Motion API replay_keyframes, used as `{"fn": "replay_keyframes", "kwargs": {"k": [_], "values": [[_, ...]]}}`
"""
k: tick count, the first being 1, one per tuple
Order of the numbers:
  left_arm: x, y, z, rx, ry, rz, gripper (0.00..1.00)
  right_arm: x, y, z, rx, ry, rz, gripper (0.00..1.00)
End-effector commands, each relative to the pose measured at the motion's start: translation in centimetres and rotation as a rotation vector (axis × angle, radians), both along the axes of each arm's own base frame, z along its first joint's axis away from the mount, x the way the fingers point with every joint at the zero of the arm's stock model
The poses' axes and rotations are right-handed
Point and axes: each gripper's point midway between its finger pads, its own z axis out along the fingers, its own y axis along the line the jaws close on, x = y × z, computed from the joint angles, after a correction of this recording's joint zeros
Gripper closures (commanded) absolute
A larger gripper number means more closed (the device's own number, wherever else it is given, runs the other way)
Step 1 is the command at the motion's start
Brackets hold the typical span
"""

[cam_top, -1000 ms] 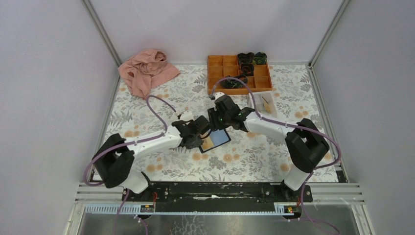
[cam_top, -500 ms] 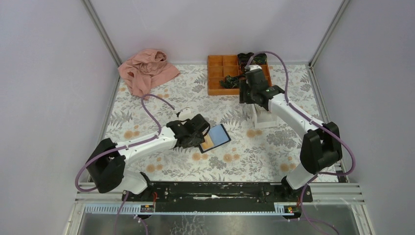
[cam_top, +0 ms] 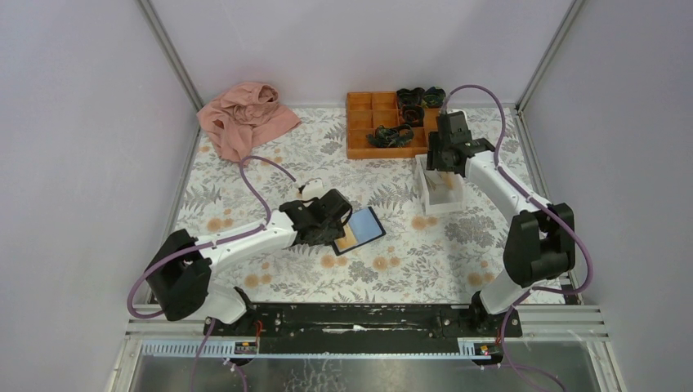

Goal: Put the credit cards into the card holder
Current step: Pick up the credit card from the storage box.

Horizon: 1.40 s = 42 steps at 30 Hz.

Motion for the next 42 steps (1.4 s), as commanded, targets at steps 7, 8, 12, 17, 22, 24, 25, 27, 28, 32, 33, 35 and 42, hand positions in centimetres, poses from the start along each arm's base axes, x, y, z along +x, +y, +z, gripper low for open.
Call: {"fn": "replay_keyframes", "kwargs": {"k": [7,8,12,17,22,24,25,27,28,32,33,35,42], "values": [[0.7,-1.0,0.8,-0.044,-0.039,-0.007,0.42,-0.3,-2.4,-2.6,-0.124,0.068,-0.027,0.42],[0.7,-1.0,0.7,-0.044,-0.038,-0.007,0.42,-0.3,-2.5,-3.1,-0.128,0.077,-0.026,0.42],[0.5,-0.7,0.6,-0.044,-0.042,-0.001,0.42,0.3,-2.6,-3.9,-0.134,0.094,-0.030,0.42],[0.5,-0.5,0.5,-0.038,-0.043,0.001,0.43,0.9,-3.2,-4.7,-0.147,0.108,-0.037,0.44],[0.6,-0.5,0.2,-0.032,-0.038,-0.001,0.43,1.5,-3.8,-5.2,-0.157,0.124,-0.041,0.46],[0.7,-0.5,0.1,-0.032,-0.038,-0.001,0.43,1.7,-3.8,-5.4,-0.157,0.129,-0.037,0.50],[0.8,-0.5,0.1,-0.032,-0.039,-0.001,0.43,1.7,-3.8,-5.4,-0.156,0.130,-0.035,0.54],[0.9,-0.5,0.0,-0.030,-0.038,-0.002,0.43,1.7,-3.8,-5.7,-0.152,0.138,-0.030,0.62],[0.9,-0.5,0.1,-0.029,-0.038,-0.003,0.43,1.7,-3.8,-5.8,-0.152,0.143,-0.028,0.65],[1.0,-0.5,0.0,-0.025,-0.037,-0.005,0.43,1.6,-3.8,-5.6,-0.149,0.147,-0.026,0.74],[1.0,-0.5,-0.1,-0.024,-0.036,-0.006,0.43,1.5,-3.8,-5.4,-0.150,0.144,-0.029,0.75],[1.0,-0.6,0.1,-0.026,-0.037,-0.008,0.43,1.2,-4.0,-5.1,-0.153,0.137,-0.032,0.77],[1.1,-0.6,0.3,-0.032,-0.039,-0.013,0.44,0.7,-4.6,-4.5,-0.171,0.132,-0.049,0.82]]}}
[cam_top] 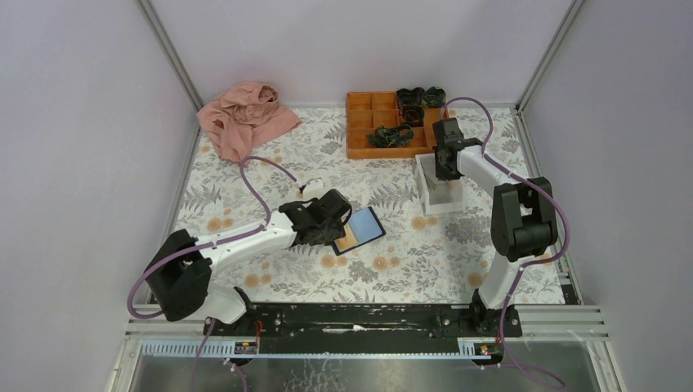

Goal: Put the credit cards into the card holder
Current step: Pick up the credit card from the storage box.

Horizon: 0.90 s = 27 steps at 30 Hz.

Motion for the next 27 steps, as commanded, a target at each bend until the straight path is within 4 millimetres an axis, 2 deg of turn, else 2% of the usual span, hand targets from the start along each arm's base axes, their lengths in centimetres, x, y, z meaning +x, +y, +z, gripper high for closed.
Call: {"fn": "replay_keyframes", "kwargs": {"k": [1,6,12,17,19,23,27], "values": [[0.7,-0.4,0.5,-0.017,-0.028,-0.008,0.44,0.4,-0.9,2.9,-0.028,-0.065,-0.023,0.82],[0.5,-0.3,0.6,-0.024,-0.030,-0.003,0.44,0.3,-1.2,3.5,-0.041,-0.074,-0.035,0.85],[0.4,-0.1,0.5,-0.027,-0.029,0.004,0.44,0.1,-1.9,4.3,-0.073,-0.084,-0.052,0.99],[0.5,-0.3,0.7,-0.035,-0.032,0.004,0.43,-0.4,-2.4,5.5,-0.088,-0.106,-0.066,1.00],[0.6,-0.5,0.9,-0.039,-0.036,0.004,0.43,-0.6,-2.4,6.3,-0.083,-0.130,-0.069,1.00],[0.9,-0.7,1.7,-0.059,-0.052,0.006,0.40,-1.2,-2.1,9.5,-0.043,-0.197,-0.063,1.00],[1.3,-1.3,3.3,-0.114,-0.105,-0.015,0.33,-2.5,-0.4,12.9,0.067,-0.240,0.001,1.00]]}}
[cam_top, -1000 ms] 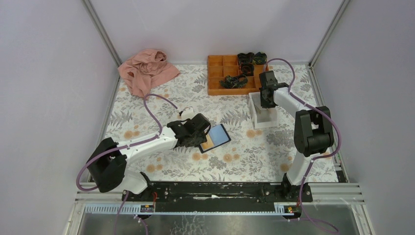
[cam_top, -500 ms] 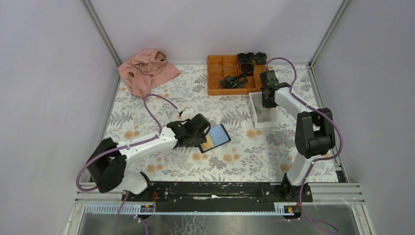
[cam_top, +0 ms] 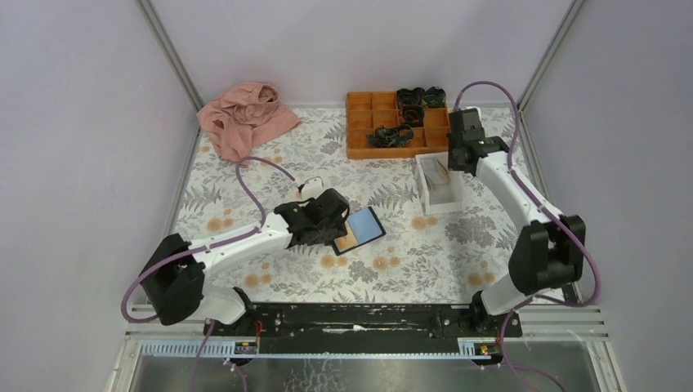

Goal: Put the credit cards into the card holder
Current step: Pick up the credit card from the storage box.

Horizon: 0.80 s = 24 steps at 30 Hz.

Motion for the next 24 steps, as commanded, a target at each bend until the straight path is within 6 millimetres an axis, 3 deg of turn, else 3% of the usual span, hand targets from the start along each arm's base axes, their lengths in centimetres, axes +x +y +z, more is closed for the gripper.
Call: {"fn": "replay_keyframes", "kwargs": {"k": [1,5,14,24], "values": [[1.6,-1.3,3.5,-0.113,-0.117,-0.008,0.32,-1.6,1.6,5.6,0.117,-0.085,0.070,1.00],[1.9,-1.8,5.6,-0.197,-0.201,-0.040,0.25,-4.6,6.2,8.0,0.337,-0.062,0.262,1.00],[1.5,-3.1,10.4,-0.357,-0.393,-0.197,0.20,-12.9,14.3,9.2,0.805,0.149,0.573,1.00],[0.9,-5.0,14.4,-0.427,-0.513,-0.415,0.16,-21.0,21.2,8.5,0.984,0.379,0.845,1.00]]}}
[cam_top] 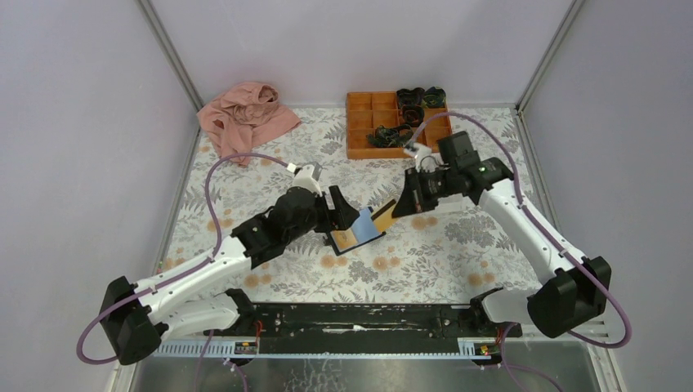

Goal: Put the credit cards into the card holder
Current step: Pick up the credit card from the storage box.

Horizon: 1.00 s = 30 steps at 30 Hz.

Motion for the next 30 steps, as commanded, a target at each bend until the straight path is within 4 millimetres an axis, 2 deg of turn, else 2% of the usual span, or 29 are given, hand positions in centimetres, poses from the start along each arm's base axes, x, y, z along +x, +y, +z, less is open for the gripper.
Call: {"fn": "replay_keyframes", "kwargs": {"k": [1,7,13,21,30], "values": [[0.2,-1.6,3.4,-0.052,-0.124,-0.126,0.16,-4.4,3.3,1.4,0.134,0.070,0.165,1.00],[-0.7,-2.2,3.8,-0.112,-0.116,-0.257,0.16,-6.9,4.7,0.7,0.208,0.139,0.242,1.00],[-2.8,-3.0,3.2,-0.189,-0.069,-0.402,0.21,-8.2,5.2,0.4,0.263,0.190,0.296,1.00],[-5.1,-3.6,2.9,-0.253,-0.034,-0.517,0.32,-8.1,5.8,0.3,0.311,0.218,0.334,1.00],[-6.0,-3.1,2.7,-0.279,-0.021,-0.530,0.35,-8.5,5.9,-0.4,0.332,0.242,0.355,1.00]]}}
